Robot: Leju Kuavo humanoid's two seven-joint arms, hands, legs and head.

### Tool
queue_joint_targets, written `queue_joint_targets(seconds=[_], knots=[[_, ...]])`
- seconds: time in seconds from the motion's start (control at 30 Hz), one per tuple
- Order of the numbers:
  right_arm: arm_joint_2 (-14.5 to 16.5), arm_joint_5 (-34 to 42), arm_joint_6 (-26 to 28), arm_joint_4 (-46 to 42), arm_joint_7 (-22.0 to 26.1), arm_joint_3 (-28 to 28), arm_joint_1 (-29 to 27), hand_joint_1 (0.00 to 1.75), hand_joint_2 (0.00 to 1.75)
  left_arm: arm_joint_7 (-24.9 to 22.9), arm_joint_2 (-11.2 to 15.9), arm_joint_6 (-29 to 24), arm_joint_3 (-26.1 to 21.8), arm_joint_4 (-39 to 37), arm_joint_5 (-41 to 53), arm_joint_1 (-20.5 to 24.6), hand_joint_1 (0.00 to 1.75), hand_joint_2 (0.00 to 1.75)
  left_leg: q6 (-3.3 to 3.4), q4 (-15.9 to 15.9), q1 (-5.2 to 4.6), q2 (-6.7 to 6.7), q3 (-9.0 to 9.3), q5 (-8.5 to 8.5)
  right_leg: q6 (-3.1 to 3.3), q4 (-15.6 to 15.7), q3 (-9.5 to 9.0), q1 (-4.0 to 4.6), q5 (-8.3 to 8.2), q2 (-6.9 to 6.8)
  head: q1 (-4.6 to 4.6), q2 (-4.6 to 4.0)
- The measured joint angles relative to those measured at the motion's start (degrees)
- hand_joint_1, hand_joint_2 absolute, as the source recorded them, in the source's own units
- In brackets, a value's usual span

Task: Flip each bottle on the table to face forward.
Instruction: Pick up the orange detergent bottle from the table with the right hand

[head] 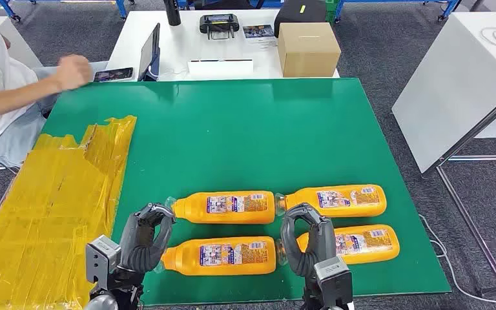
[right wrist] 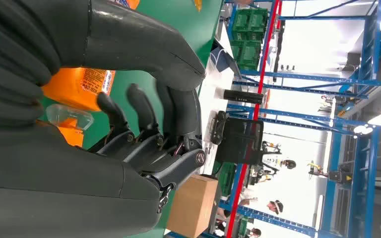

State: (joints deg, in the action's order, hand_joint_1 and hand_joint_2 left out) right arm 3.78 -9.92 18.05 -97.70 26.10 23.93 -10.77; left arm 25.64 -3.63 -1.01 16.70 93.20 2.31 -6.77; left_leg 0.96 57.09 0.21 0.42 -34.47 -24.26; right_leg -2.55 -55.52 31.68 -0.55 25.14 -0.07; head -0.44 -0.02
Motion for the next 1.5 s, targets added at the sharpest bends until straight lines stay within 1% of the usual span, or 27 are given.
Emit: queue_joint_targets(seconds=[0.07, 0.1, 0.2, 0.23, 0.27, 0.37, 0.67, 0.7, 0.8, 0.83, 0.9, 0.97, 1.03, 1.1, 1.17, 1.23, 1.33, 1.5], knots=[[0.0, 0.0, 0.1, 0.0, 0.4, 0.0, 0.0, 1.75, 1.75, 0.5, 0.0, -0.6, 0.0, 0.0, 0.5, 0.0, 1.75, 1.75, 0.0, 0.0, 0.0, 0.0, -0.01, 0.0, 0.0, 0.0, -0.01, 0.0, 0.0, 0.0, 0.0, 0.0], [0.0, 0.0, 0.2, 0.0, 1.5, 0.0, 0.1, 1.75, 1.75, 2.0, 0.0, -2.4, -0.1, 0.0, 1.7, 0.0, 1.75, 1.75, 0.0, 0.0, 0.0, 0.0, -0.01, 0.0, 0.0, 0.0, -0.01, 0.0, 0.0, 0.0, 0.01, 0.0], [0.2, -0.3, 1.2, -0.2, 5.4, 0.0, 1.5, 1.75, 1.75, 8.5, -0.5, -12.8, -0.3, 0.3, 6.6, 0.4, 1.75, 1.75, 0.0, 0.0, 0.0, 0.0, 0.0, 0.01, 0.0, 0.0, -0.01, 0.0, -0.01, 0.0, 0.0, 0.0], [0.3, -0.4, 1.4, -0.3, 5.8, 0.0, 2.2, 1.75, 1.75, 9.5, -0.6, -15.2, -0.3, 0.5, 7.2, 0.8, 1.75, 1.75, 0.0, 0.0, 0.0, 0.0, 0.02, 0.01, 0.0, 0.0, -0.03, 0.0, -0.01, 0.0, -0.01, 0.0], [0.4, -0.6, 1.6, -0.4, 5.8, 0.0, 2.9, 1.75, 1.75, 9.9, -0.7, -16.6, -0.4, 0.7, 7.4, 1.1, 1.75, 1.75, 0.0, 0.0, 0.0, -0.02, 0.05, 0.01, 0.0, 0.0, -0.05, 0.0, -0.01, -0.01, -0.01, 0.0], [0.6, -0.7, 1.8, -0.7, 5.7, -0.2, 3.9, 1.75, 1.75, 10.0, -0.7, -17.4, -0.6, 1.0, 7.6, 1.3, 1.75, 1.75, 0.0, 0.0, 0.0, -0.04, 0.08, 0.02, 0.0, 0.0, -0.1, 0.0, -0.01, -0.02, 0.0, 0.0], [0.7, -0.7, 1.9, -0.8, 5.5, -0.5, 4.2, 1.74, 1.75, 10.1, -0.8, -17.6, -0.8, 1.1, 7.4, 1.4, 1.75, 1.75, 0.0, 0.0, 0.0, -0.03, 0.06, 0.01, -0.01, 0.0, -0.09, 0.0, -0.01, -0.01, 0.0, 0.0], [0.7, -0.8, 1.9, -0.8, 5.5, -0.6, 4.3, 1.35, 1.75, 10.1, -0.8, -17.8, -0.9, 1.0, 7.2, 1.5, 1.35, 1.75, 0.0, 0.0, 0.0, -0.03, 0.06, 0.01, -0.01, 0.0, -0.09, 0.0, -0.01, -0.01, 0.0, 0.0], [0.6, -1.9, 2.0, -0.8, 5.3, -0.7, 5.0, 0.05, 1.75, 10.2, -0.8, -18.2, -1.1, 1.1, 6.4, 1.7, 0.04, 1.75, 0.0, 0.0, 0.0, -0.03, 0.07, 0.01, -0.01, 0.0, -0.09, 0.0, -0.01, -0.01, 0.0, 0.0], [0.6, -2.3, 2.1, -0.8, 5.0, -0.8, 5.3, 0.0, 1.75, 10.2, -0.8, -18.3, -1.3, 1.1, 6.2, 1.8, 0.0, 1.75, 0.0, 0.0, 0.0, -0.03, 0.07, 0.02, -0.01, 0.0, -0.1, 0.0, -0.01, -0.01, 0.0, 0.0], [0.6, -3.5, 2.6, -0.8, 3.9, -1.0, 5.8, 0.0, 1.75, 10.1, -0.8, -18.5, -1.6, 1.1, 5.6, 1.8, 0.0, 1.75, 0.0, 0.0, 0.0, -0.03, 0.08, 0.02, -0.01, 0.0, -0.1, 0.0, -0.01, -0.01, 0.01, 0.0], [0.5, -6.1, 3.8, -0.8, 1.8, -1.2, 6.2, 0.0, 1.75, 9.7, -0.9, -18.6, -2.1, 1.1, 4.9, 1.8, 0.0, 1.75, 0.0, 0.0, 0.0, -0.03, 0.07, 0.02, -0.01, 0.0, -0.11, 0.0, -0.01, -0.01, 0.01, 0.0], [0.3, -12.4, 5.8, -0.3, -2.1, -1.4, 7.0, 0.0, 1.75, 9.4, -1.0, -18.2, -2.7, 1.1, 3.8, 1.7, 0.0, 1.75, 0.0, 0.0, 0.0, -0.03, 0.07, 0.02, -0.01, 0.0, -0.11, 0.0, -0.01, -0.01, 0.0, 0.0], [-0.3, -21.0, 7.7, 0.8, -7.0, -1.4, 8.1, 0.0, 1.75, 9.3, -1.3, -17.4, -3.3, 1.5, 2.8, 1.3, 0.0, 1.75, 0.0, 0.0, 0.0, -0.02, 0.06, 0.02, -0.01, 0.0, -0.11, 0.0, -0.01, -0.01, 0.0, 0.0], [-0.9, -28.5, 8.4, 2.4, -11.2, -1.4, 9.5, 0.0, 1.75, 9.2, -1.7, -16.8, -3.6, 2.2, 2.4, 1.0, 0.0, 1.75, 0.0, 0.0, -0.01, -0.04, 0.05, 0.02, -0.01, 0.0, -0.11, 0.0, -0.01, -0.02, 0.0, 0.0], [-1.4, -34.2, 7.9, 4.3, -14.7, -1.4, 11.3, 0.0, 1.75, 9.1, -2.0, -16.2, -3.7, 2.9, 2.3, 1.0, 0.0, 1.75, 0.01, 0.0, -0.01, -0.05, 0.04, 0.02, -0.01, 0.0, -0.11, -0.01, -0.01, -0.02, 0.0, 0.0], [-2.2, -40.4, 5.3, 7.6, -18.6, -1.1, 14.4, 0.0, 1.75, 8.8, -2.5, -15.4, -3.9, 3.4, 2.2, 1.1, 0.0, 1.75, 0.01, 0.0, -0.01, -0.04, 0.05, 0.03, -0.02, 0.0, -0.12, 0.0, -0.03, -0.01, 0.0, 0.0], [-3.0, -46.8, 0.5, 12.6, -22.1, 1.0, 18.9, 0.0, 1.75, 8.4, -3.0, -14.0, -4.3, 3.6, 1.5, 1.4, 0.0, 1.75, 0.01, 0.0, 0.0, -0.04, 0.05, 0.05, -0.02, 0.0, -0.11, 0.01, -0.03, -0.01, 0.0, 0.0]])
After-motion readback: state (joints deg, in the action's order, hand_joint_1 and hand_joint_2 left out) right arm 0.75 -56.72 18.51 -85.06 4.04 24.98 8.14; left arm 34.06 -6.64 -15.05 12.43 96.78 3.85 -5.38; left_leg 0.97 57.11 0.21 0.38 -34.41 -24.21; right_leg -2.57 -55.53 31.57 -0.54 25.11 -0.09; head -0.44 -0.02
